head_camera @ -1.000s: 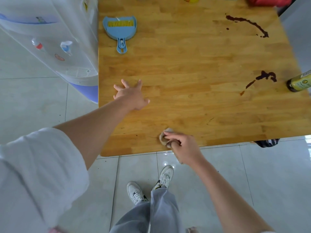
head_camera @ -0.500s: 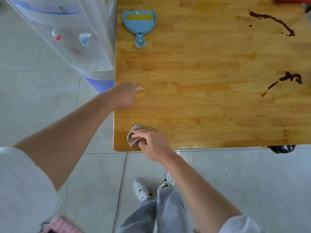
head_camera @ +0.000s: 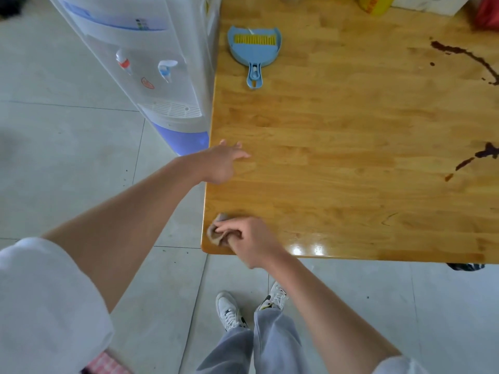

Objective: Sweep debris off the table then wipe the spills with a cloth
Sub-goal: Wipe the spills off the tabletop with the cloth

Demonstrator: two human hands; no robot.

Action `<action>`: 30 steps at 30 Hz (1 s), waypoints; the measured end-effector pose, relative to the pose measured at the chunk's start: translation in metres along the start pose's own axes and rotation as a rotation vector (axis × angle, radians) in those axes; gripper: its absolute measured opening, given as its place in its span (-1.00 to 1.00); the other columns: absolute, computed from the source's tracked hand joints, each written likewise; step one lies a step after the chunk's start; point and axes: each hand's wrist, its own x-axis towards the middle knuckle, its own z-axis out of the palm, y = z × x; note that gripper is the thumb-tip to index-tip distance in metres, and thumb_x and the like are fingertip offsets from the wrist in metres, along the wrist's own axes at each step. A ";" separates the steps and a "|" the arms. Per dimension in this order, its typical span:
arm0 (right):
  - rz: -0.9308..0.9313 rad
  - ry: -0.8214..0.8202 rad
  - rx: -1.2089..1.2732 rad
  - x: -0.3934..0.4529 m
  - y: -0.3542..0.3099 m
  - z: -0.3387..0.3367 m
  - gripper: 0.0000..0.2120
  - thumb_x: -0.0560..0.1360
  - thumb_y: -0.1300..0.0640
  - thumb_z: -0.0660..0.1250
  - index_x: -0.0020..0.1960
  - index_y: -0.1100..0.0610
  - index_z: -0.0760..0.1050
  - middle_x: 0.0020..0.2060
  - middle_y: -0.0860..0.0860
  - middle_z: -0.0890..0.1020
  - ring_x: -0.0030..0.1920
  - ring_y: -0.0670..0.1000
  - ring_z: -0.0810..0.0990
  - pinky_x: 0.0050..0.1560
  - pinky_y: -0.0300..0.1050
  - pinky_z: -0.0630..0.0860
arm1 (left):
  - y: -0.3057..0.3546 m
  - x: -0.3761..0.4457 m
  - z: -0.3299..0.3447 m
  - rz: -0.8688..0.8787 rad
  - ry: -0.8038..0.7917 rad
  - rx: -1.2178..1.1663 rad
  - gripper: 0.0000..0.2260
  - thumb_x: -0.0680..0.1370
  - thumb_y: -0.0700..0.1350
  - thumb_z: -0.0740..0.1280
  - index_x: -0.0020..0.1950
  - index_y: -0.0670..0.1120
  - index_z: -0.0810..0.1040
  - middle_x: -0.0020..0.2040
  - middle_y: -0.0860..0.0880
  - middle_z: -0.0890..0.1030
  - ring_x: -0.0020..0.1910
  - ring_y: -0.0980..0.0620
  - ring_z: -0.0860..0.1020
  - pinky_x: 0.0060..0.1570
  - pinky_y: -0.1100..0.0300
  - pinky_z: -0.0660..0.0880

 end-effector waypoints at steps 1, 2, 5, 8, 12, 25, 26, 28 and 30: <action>0.043 0.047 0.014 0.000 0.008 -0.013 -0.70 0.51 0.23 0.25 0.09 0.01 0.69 -0.01 -0.18 0.71 -0.23 -0.14 0.67 -0.21 -0.19 0.59 | 0.000 0.001 0.000 -0.001 -0.002 -0.006 -0.34 0.57 -0.39 0.02 0.58 0.15 0.17 0.62 0.13 -0.07 0.60 -0.02 -0.17 0.53 -0.11 0.01; 0.069 0.138 0.006 0.002 0.014 -0.030 -0.69 0.52 0.24 0.24 0.07 -0.02 0.69 -0.13 -0.20 0.71 -0.38 -0.18 0.62 -0.38 -0.26 0.51 | 0.000 0.001 0.001 0.000 0.000 -0.008 -0.35 0.57 -0.39 0.02 0.58 0.15 0.17 0.62 0.13 -0.07 0.59 -0.02 -0.17 0.53 -0.11 0.00; 0.144 0.459 0.013 0.039 0.013 -0.072 -0.61 0.50 0.29 0.20 0.10 -0.07 0.66 -0.27 -0.34 0.60 -0.44 -0.29 0.54 -0.46 -0.47 0.34 | 0.000 0.002 0.001 -0.005 0.004 -0.027 -0.40 0.61 -0.35 0.03 0.59 0.11 0.16 0.62 0.12 -0.07 0.59 -0.03 -0.18 0.53 -0.08 0.02; 0.102 0.428 -0.059 0.075 -0.013 -0.049 -0.61 0.47 0.32 0.17 0.12 -0.03 0.61 -0.26 -0.20 0.61 -0.37 -0.21 0.54 -0.38 -0.31 0.39 | 0.004 0.003 -0.003 -0.035 0.019 -0.042 -0.50 0.67 -0.25 0.00 0.60 0.08 0.14 0.63 0.07 -0.03 0.59 -0.04 -0.16 0.51 -0.05 0.07; -0.085 0.062 -0.121 0.048 -0.030 0.029 -0.65 0.46 0.24 0.20 0.12 -0.01 0.64 0.01 -0.05 0.71 0.02 0.03 0.62 0.03 -0.11 0.53 | 0.006 0.001 -0.009 -0.070 -0.006 -0.064 -0.56 0.71 -0.13 -0.03 0.60 0.12 0.13 0.63 -0.09 -0.05 0.60 -0.05 -0.13 0.47 -0.06 0.18; 0.061 0.381 -0.010 0.042 -0.011 -0.023 -0.56 0.50 0.33 0.20 0.26 0.01 0.60 0.07 -0.10 0.71 -0.06 -0.04 0.66 -0.06 -0.16 0.57 | 0.019 0.001 -0.004 -0.071 -0.040 0.086 -0.49 0.69 -0.24 -0.02 0.63 0.08 0.05 0.62 0.08 -0.14 0.59 -0.14 -0.20 0.53 -0.09 0.00; 0.003 0.255 -0.046 0.038 -0.020 0.000 -0.58 0.49 0.30 0.21 0.25 0.02 0.61 0.12 -0.12 0.69 0.04 -0.03 0.65 0.08 -0.18 0.53 | 0.019 0.001 -0.005 -0.075 -0.039 0.089 -0.51 0.70 -0.21 -0.02 0.62 0.07 0.06 0.63 0.07 -0.14 0.59 -0.14 -0.19 0.53 -0.10 -0.02; -0.080 0.118 -0.104 0.014 -0.016 0.021 -0.66 0.48 0.23 0.21 0.14 0.03 0.67 0.19 -0.16 0.65 0.19 -0.06 0.60 0.28 -0.16 0.43 | 0.020 0.001 -0.004 -0.069 -0.035 0.111 -0.55 0.72 -0.11 -0.01 0.62 0.06 0.08 0.63 0.05 -0.13 0.59 -0.15 -0.19 0.53 -0.12 -0.04; -0.029 0.157 -0.088 -0.020 0.015 -0.002 -0.68 0.50 0.22 0.22 0.07 0.02 0.69 0.15 -0.18 0.66 0.09 -0.10 0.64 0.16 -0.14 0.53 | 0.019 0.000 -0.003 -0.067 -0.023 0.124 -0.55 0.72 -0.02 0.04 0.62 0.06 0.09 0.63 0.04 -0.12 0.59 -0.16 -0.18 0.52 -0.13 -0.01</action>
